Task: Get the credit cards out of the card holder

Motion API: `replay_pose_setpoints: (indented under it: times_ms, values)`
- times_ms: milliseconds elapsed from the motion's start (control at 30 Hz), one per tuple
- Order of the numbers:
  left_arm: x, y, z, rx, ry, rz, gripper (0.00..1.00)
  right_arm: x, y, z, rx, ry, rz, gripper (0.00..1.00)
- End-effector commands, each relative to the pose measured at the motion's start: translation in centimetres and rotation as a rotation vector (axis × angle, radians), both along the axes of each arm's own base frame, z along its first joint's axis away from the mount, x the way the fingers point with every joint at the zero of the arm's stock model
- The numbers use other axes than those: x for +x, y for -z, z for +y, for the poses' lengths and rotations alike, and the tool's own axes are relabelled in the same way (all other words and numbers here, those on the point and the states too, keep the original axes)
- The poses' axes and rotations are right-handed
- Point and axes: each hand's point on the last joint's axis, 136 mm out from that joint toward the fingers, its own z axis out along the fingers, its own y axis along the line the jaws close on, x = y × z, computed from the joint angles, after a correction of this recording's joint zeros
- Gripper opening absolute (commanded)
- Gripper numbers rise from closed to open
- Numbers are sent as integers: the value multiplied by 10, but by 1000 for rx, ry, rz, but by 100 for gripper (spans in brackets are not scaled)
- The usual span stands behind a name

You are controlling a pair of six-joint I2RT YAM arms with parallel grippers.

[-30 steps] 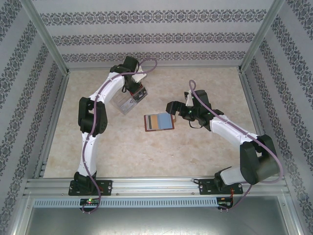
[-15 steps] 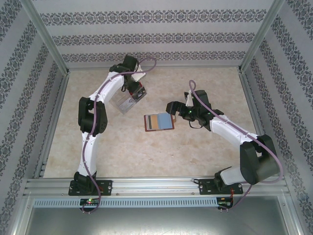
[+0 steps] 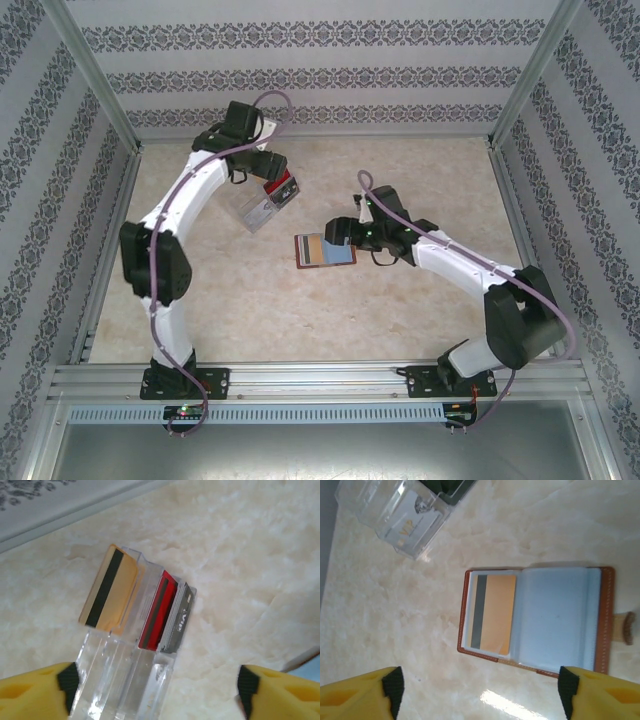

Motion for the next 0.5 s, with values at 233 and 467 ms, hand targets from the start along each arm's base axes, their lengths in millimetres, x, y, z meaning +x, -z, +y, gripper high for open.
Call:
replay_pose_setpoints:
  times_ms: [233, 467]
  values:
    - [-70, 11, 26, -331, -355, 28, 99, -9, 42, 39, -181, -70, 90, 62]
    - [-112, 44, 18, -479, -411, 152, 100, 7, 69, 41, -244, -62, 147, 51]
